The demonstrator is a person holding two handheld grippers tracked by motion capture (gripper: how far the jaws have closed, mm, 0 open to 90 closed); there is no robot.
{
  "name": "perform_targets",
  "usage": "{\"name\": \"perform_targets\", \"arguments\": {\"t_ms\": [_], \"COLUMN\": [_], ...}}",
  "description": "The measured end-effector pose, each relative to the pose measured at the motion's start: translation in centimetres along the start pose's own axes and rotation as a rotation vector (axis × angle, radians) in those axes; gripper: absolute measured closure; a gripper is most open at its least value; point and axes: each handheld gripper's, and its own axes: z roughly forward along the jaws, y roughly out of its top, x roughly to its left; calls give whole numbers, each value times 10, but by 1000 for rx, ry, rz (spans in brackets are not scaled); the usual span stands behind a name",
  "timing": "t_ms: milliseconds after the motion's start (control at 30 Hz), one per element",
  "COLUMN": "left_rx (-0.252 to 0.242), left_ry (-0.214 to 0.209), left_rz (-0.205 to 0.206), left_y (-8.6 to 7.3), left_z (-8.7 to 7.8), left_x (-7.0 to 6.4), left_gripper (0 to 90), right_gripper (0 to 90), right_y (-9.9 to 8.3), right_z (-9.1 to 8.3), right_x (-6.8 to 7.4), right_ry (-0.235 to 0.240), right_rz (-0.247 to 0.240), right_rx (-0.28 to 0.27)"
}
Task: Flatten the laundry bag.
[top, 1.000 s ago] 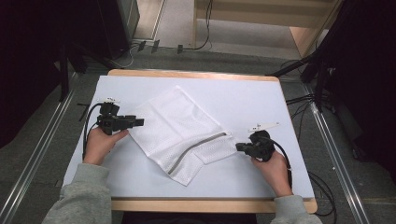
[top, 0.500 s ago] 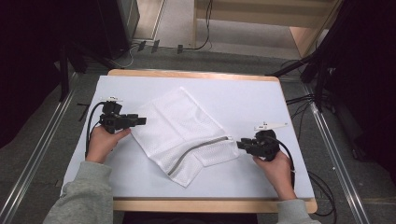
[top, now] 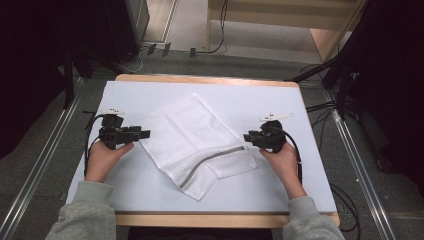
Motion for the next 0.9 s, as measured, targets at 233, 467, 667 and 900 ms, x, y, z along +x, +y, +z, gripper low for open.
{"name": "perform_targets", "arguments": {"t_ms": [233,467,667,900], "left_rx": [10,6,4,4], "left_ry": [11,24,33,36], "left_rz": [-11,-21,-29,-20], "left_y": [-10,-20,-25,-27], "left_z": [-8,-17,-21,-22], "left_x": [-1,-1,-2,-2], "left_gripper": [447,438,437,433], "right_gripper": [643,592,592,593], "right_y": [18,35,46,51], "right_z": [22,40,60,79], "right_x": [-2,-3,-3,2], "right_ry": [23,24,39,36], "right_rz": [-13,-22,-26,-39], "right_rx": [11,15,26,39]}}
